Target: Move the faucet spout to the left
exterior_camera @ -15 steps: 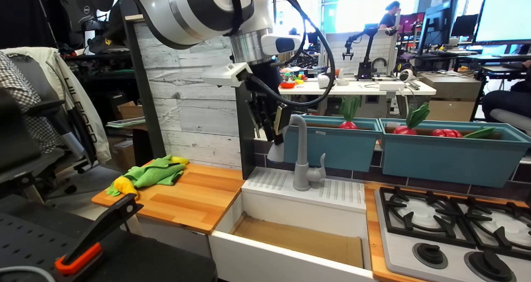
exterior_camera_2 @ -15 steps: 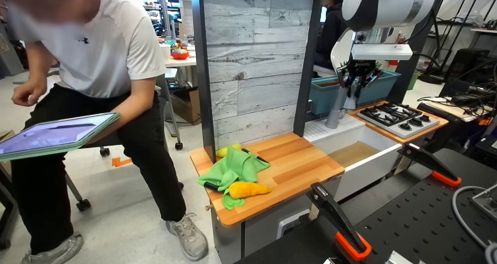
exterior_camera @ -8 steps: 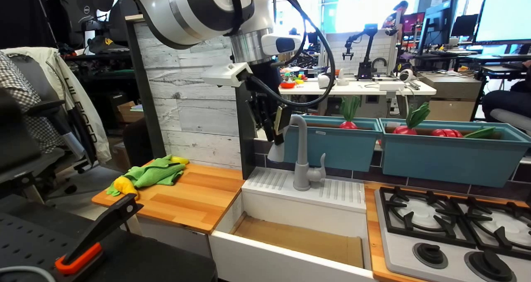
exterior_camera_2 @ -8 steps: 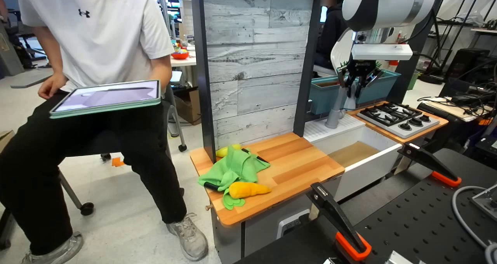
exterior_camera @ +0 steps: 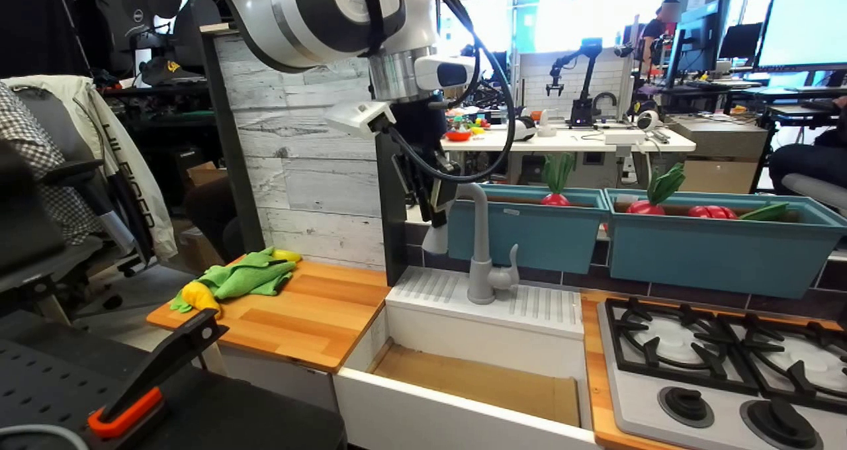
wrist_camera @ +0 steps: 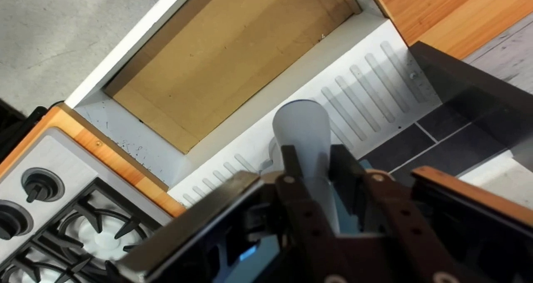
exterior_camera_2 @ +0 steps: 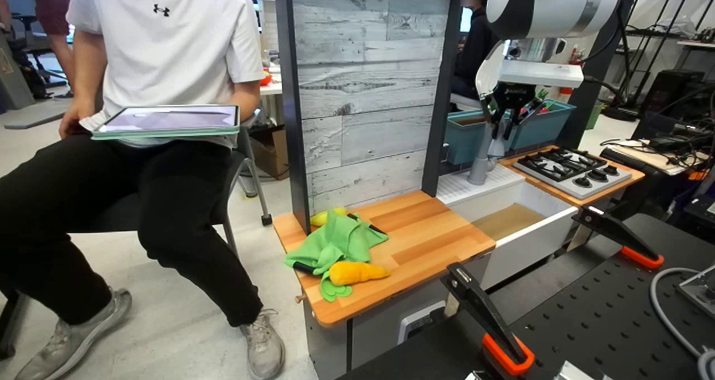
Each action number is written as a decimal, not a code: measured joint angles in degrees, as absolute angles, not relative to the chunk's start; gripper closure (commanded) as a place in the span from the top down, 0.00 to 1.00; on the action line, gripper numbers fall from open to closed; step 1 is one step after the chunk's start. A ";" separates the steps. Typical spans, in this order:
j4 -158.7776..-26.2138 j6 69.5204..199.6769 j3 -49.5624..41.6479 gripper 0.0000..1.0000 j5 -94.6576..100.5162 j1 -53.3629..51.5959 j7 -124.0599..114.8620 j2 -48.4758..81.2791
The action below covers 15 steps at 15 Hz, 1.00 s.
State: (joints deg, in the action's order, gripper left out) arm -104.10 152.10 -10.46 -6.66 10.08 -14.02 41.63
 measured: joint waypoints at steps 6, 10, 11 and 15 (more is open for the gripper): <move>-102.10 151.32 -9.16 0.06 -9.24 10.54 -15.10 42.68; -99.59 150.04 -7.56 0.06 -11.66 11.46 -15.99 43.89; -98.76 149.77 -7.08 0.06 -12.29 11.77 -16.17 44.33; -95.16 149.41 -5.67 0.06 -14.43 12.43 -16.93 46.44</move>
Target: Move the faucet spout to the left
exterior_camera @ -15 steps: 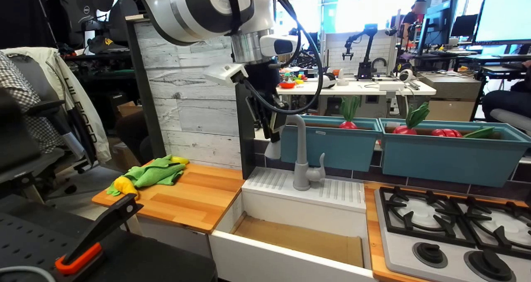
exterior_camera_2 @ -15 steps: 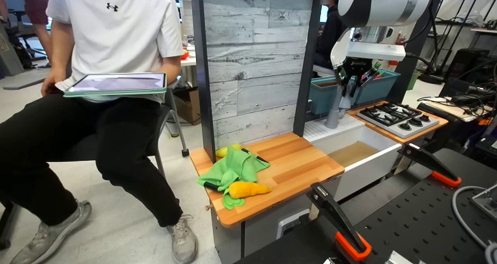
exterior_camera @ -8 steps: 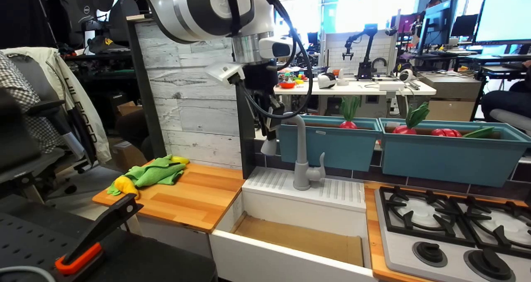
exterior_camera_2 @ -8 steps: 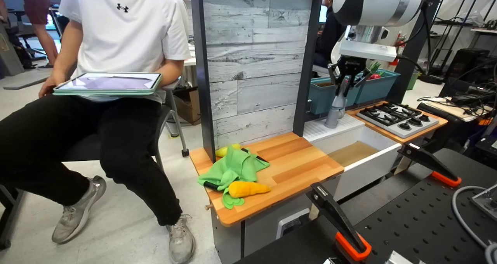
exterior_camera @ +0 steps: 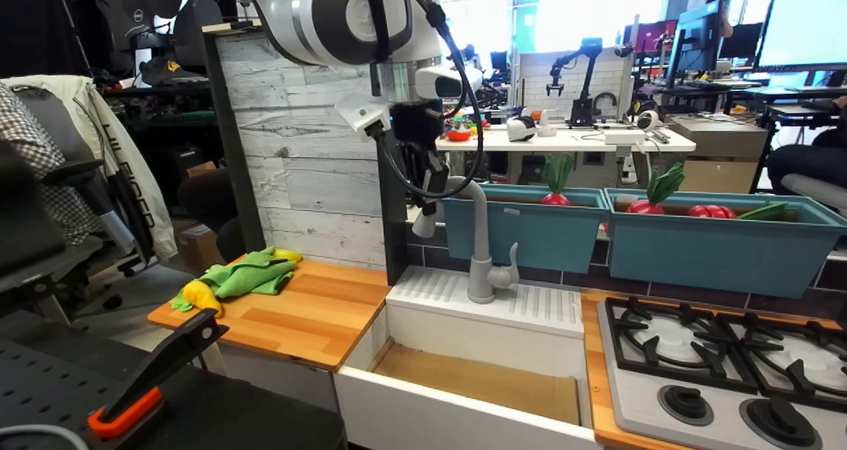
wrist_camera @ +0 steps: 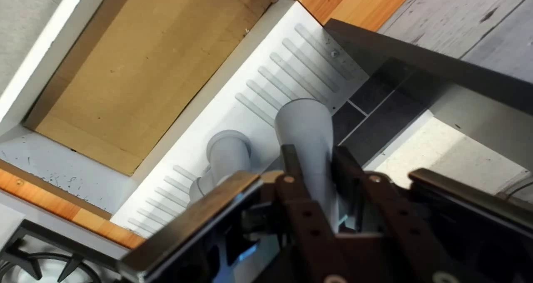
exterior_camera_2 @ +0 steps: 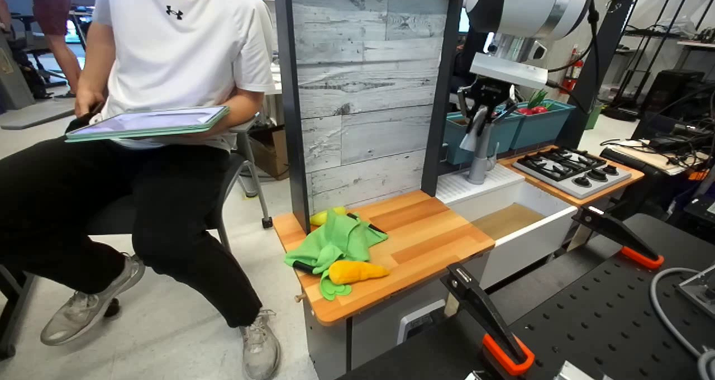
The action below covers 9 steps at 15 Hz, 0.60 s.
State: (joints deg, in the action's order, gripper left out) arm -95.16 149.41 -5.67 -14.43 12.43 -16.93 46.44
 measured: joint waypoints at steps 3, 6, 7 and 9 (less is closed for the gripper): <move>-92.79 148.83 -5.33 0.51 -15.26 12.56 -17.67 47.81; -90.55 148.06 -5.24 0.65 -15.27 12.68 -17.95 49.39; -89.34 148.48 -5.21 0.73 -15.27 12.72 -17.86 51.00; -86.97 149.23 -4.94 0.88 -15.27 12.71 -17.78 54.25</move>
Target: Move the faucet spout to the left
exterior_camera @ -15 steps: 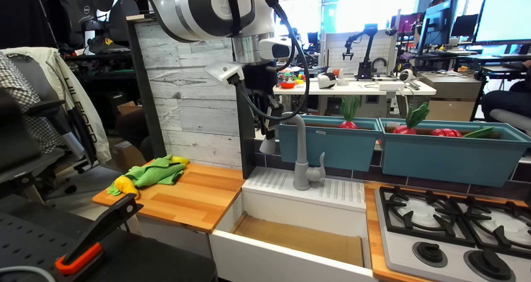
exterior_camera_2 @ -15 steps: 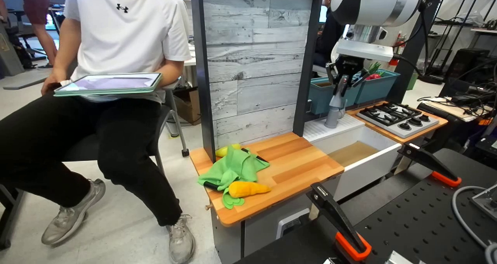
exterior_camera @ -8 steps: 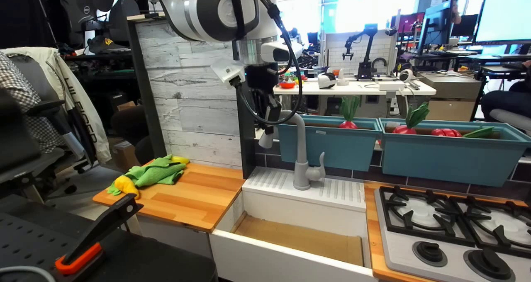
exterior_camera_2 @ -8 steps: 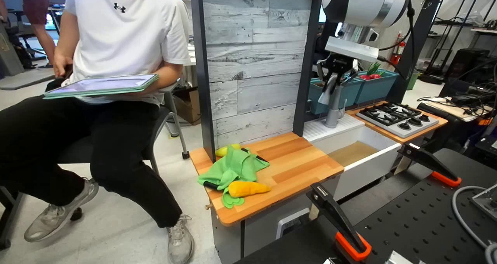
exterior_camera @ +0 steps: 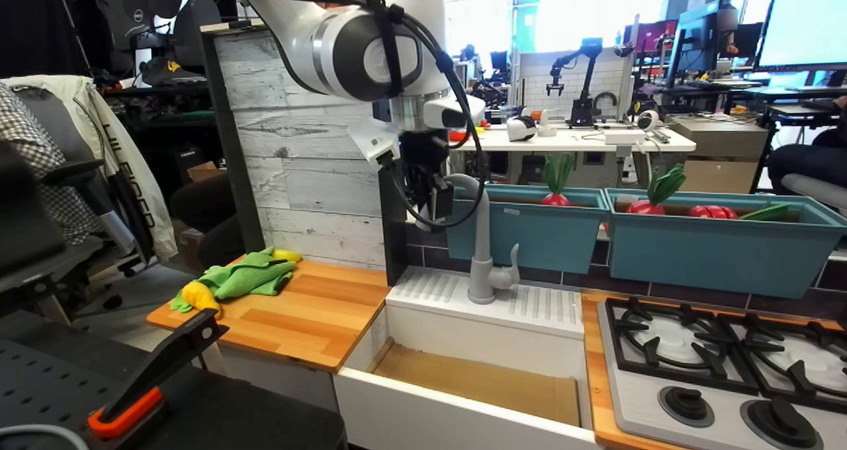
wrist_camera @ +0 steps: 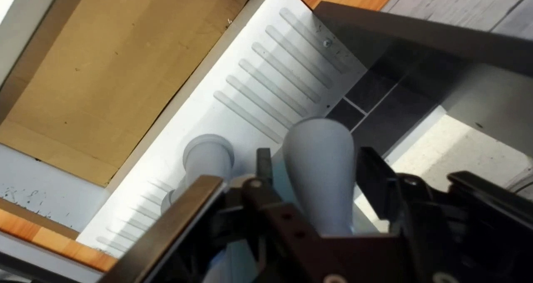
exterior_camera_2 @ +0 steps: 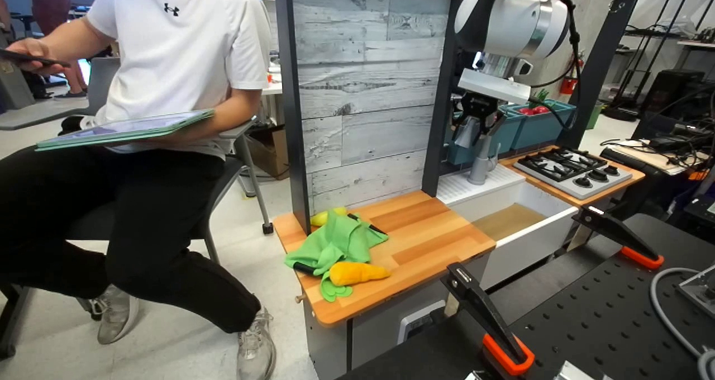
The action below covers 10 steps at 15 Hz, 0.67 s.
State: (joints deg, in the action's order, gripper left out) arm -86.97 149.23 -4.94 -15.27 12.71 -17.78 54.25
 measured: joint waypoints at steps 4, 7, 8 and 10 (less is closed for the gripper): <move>-85.91 149.45 -3.96 1.00 -15.27 12.62 -17.40 56.48; -85.77 149.58 -3.76 1.00 -15.27 12.70 -16.92 56.64; -85.77 149.61 -3.75 1.00 -15.27 12.71 -16.81 56.64; -85.80 149.72 -3.75 1.00 -15.27 12.71 -16.57 56.63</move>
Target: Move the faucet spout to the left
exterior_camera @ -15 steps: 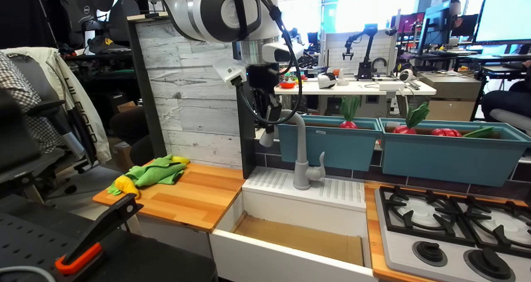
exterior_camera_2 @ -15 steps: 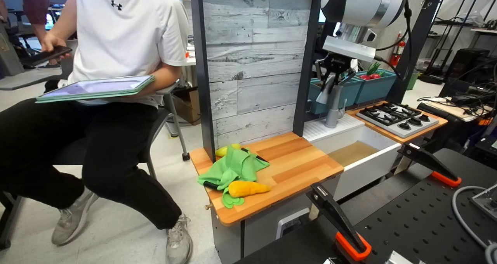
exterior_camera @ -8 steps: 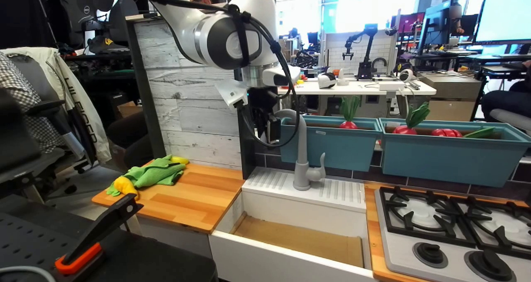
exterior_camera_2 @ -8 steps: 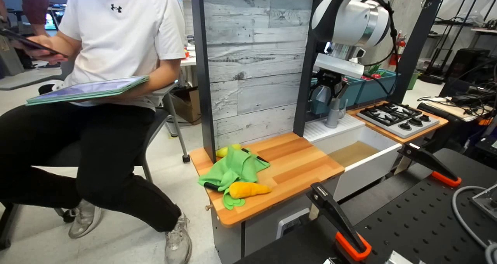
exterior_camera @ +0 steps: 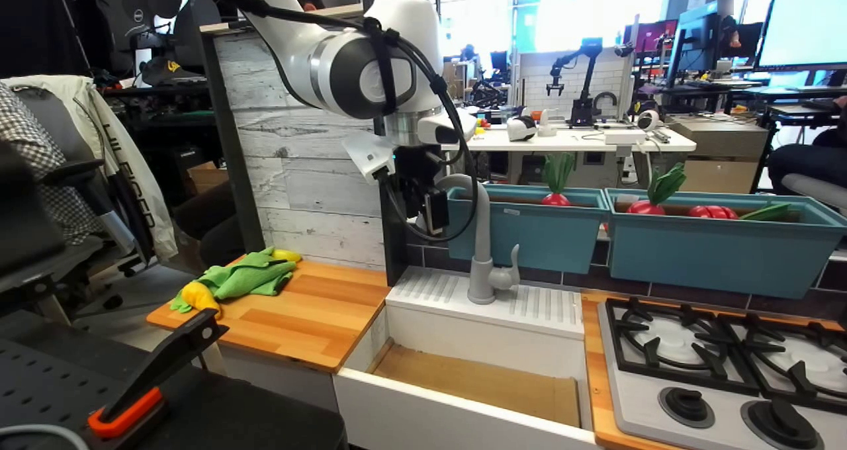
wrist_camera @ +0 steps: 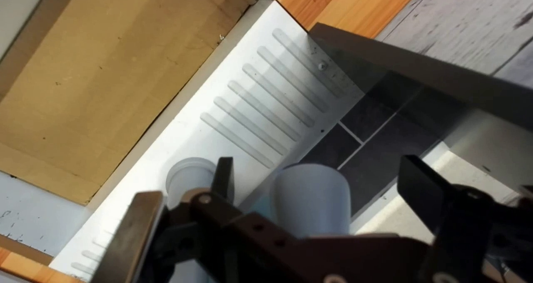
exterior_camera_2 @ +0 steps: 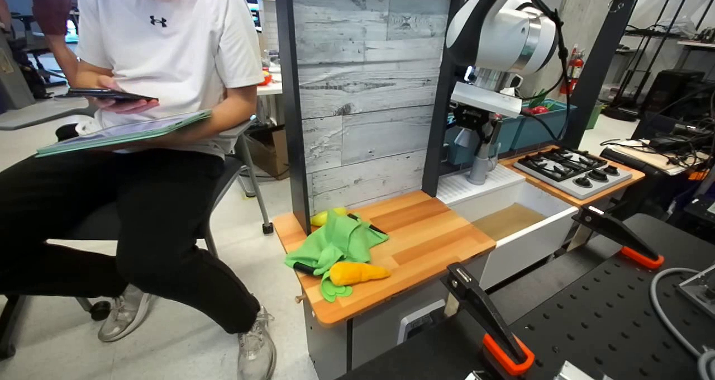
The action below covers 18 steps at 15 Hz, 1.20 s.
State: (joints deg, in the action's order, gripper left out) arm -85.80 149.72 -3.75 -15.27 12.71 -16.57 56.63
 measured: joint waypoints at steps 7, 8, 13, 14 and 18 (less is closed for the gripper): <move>-90.54 153.93 -3.69 1.00 -15.26 12.79 -12.84 53.01; -91.72 154.86 -3.69 1.00 -15.26 12.88 -12.09 51.95; -98.38 158.68 -2.52 1.00 -15.27 14.42 -8.56 45.97; -99.82 159.16 -2.01 1.00 -15.27 14.94 -7.80 44.71; -106.06 161.26 0.65 1.00 -15.52 17.36 -4.47 39.40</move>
State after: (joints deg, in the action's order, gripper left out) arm -106.06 161.26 0.65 -15.52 17.36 -4.47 39.40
